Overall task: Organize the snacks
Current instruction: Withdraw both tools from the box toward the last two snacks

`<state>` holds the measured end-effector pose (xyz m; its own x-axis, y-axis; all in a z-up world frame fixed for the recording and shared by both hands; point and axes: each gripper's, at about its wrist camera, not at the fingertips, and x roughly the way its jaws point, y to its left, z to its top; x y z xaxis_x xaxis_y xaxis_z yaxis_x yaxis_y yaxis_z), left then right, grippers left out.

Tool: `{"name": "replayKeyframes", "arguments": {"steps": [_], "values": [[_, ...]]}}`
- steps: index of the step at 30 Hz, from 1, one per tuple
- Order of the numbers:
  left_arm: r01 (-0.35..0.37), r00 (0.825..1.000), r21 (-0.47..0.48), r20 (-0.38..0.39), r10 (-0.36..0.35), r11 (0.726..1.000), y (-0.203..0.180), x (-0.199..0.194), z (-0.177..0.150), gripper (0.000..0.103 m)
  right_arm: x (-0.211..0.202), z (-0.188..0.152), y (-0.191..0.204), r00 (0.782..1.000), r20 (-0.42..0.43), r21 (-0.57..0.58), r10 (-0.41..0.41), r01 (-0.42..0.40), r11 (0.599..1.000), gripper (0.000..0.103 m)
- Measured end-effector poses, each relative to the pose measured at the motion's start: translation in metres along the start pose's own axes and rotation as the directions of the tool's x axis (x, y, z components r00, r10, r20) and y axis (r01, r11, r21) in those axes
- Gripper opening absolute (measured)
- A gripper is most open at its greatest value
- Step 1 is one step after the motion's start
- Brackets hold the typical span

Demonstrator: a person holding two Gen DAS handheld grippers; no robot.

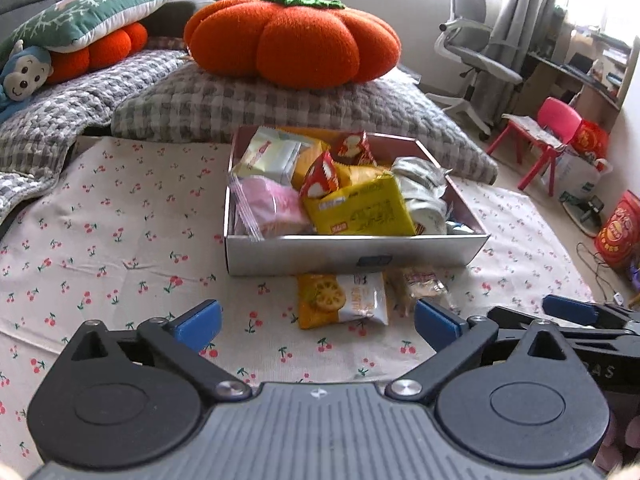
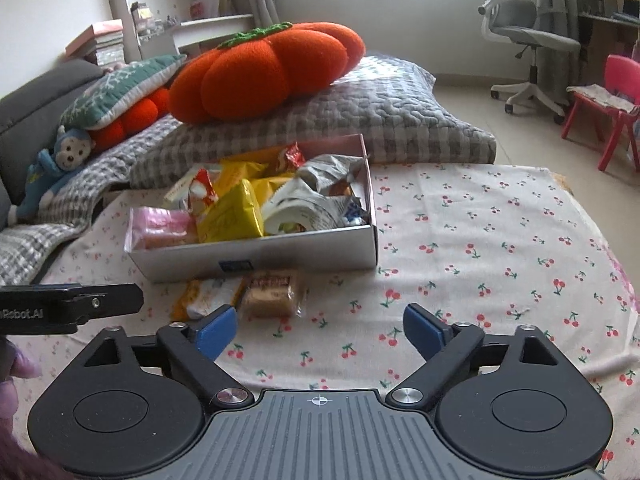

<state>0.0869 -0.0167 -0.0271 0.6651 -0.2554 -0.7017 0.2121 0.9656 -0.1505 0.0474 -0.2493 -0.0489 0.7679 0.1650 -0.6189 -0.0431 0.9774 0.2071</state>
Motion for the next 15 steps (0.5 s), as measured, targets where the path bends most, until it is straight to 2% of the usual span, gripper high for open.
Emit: {"name": "replayKeyframes", "arguments": {"steps": [9,15], "values": [[-0.065,0.998,0.031,0.013,0.065,0.997,0.0,0.027,-0.012,0.102,0.007,-0.003,-0.011,0.999,0.008,0.011,-0.052,0.052,0.999,0.095],[-0.044,0.999,0.014,0.012,0.044,0.999,0.006,0.044,-0.012,0.102,0.016,-0.004,-0.018,0.997,0.004,0.036,-0.074,0.074,0.997,0.095]]}}
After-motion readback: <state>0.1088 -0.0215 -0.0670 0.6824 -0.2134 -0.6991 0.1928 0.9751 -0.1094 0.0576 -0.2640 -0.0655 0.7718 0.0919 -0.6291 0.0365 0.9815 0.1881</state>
